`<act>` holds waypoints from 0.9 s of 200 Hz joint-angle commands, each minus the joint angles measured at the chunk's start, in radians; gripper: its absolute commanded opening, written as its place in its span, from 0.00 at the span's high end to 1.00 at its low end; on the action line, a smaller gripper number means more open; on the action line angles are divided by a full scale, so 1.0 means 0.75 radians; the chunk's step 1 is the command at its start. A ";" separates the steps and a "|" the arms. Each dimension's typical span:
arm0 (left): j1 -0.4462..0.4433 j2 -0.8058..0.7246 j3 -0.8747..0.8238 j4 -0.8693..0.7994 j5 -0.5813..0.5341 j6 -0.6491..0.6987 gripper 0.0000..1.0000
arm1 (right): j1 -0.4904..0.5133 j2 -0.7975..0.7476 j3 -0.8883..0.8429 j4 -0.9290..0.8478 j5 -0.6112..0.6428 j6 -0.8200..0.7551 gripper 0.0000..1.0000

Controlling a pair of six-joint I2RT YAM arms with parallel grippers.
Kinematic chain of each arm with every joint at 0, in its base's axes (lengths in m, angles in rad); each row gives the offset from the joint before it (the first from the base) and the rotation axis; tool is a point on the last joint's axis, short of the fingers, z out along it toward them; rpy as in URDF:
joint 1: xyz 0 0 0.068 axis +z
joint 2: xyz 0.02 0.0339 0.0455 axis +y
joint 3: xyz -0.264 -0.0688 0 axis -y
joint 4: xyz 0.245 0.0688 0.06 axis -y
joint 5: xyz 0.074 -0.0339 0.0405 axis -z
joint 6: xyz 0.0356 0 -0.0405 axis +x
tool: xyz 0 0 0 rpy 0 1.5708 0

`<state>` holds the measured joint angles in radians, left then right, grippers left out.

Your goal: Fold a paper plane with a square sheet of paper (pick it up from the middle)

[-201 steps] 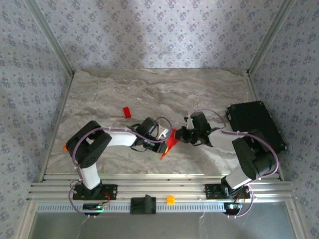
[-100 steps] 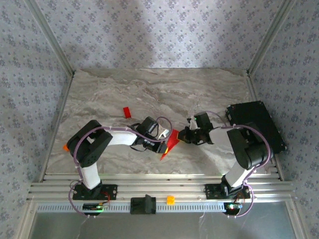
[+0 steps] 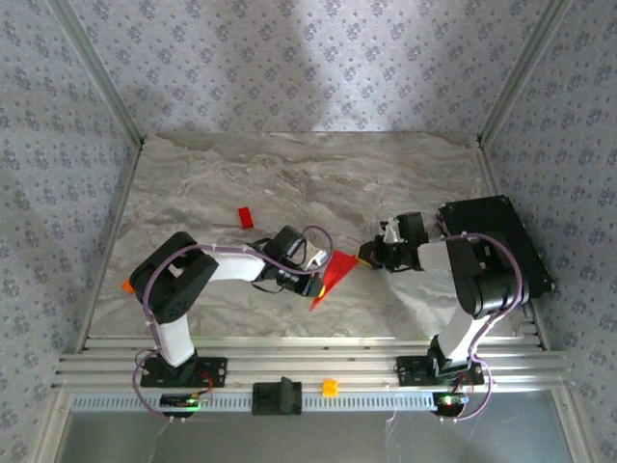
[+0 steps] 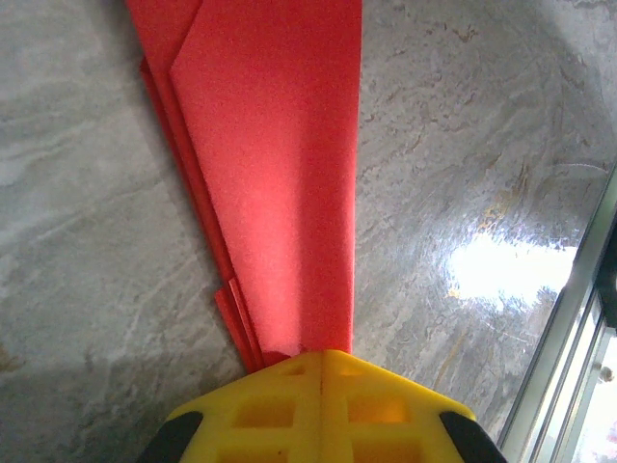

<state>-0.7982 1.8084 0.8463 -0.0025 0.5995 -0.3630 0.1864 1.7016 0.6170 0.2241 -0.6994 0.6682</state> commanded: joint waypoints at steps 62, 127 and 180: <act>-0.014 0.091 -0.076 -0.230 -0.130 0.013 1.00 | 0.090 -0.253 0.019 -0.127 0.186 -0.004 0.93; -0.014 0.045 -0.045 -0.239 -0.128 -0.015 1.00 | 0.258 -0.056 -0.012 -0.064 0.280 0.080 0.99; -0.015 -0.103 0.069 -0.319 -0.130 -0.065 1.00 | 0.236 -0.013 -0.090 0.005 0.278 0.109 1.00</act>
<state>-0.8051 1.7813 0.8711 -0.0807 0.5522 -0.3885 0.3733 1.6524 0.5850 0.2607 -0.5529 0.7383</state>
